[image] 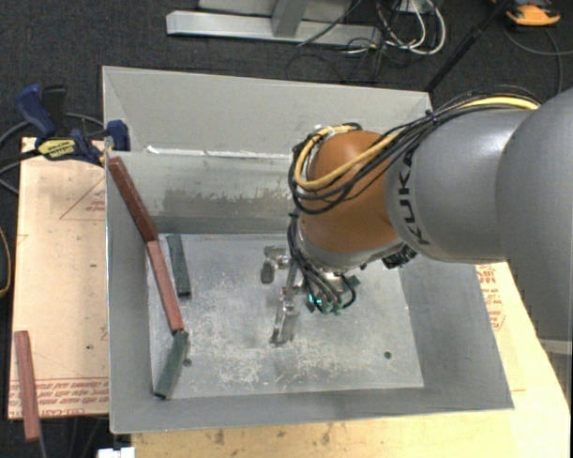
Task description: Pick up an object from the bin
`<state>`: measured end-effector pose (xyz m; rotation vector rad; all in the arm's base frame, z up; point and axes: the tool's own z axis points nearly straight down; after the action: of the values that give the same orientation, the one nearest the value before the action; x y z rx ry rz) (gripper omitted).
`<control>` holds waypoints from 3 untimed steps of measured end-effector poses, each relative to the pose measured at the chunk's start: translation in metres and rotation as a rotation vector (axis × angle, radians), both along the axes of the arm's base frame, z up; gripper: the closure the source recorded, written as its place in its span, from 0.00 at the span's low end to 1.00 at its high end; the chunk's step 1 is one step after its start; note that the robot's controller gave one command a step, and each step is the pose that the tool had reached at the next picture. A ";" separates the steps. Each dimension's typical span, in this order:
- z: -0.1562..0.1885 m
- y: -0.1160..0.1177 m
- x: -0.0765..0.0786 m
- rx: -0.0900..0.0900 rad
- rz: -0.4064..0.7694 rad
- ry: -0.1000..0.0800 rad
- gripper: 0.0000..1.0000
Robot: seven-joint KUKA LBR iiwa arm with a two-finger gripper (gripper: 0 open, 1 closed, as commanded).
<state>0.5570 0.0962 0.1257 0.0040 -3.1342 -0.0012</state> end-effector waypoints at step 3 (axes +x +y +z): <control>-0.054 -0.150 0.047 0.001 0.106 -0.011 1.00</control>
Offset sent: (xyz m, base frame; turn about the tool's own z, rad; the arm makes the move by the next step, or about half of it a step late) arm 0.0425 -0.0752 -0.0532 0.0117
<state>0.6038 -0.0539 0.0714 0.1705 -3.1410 -0.0015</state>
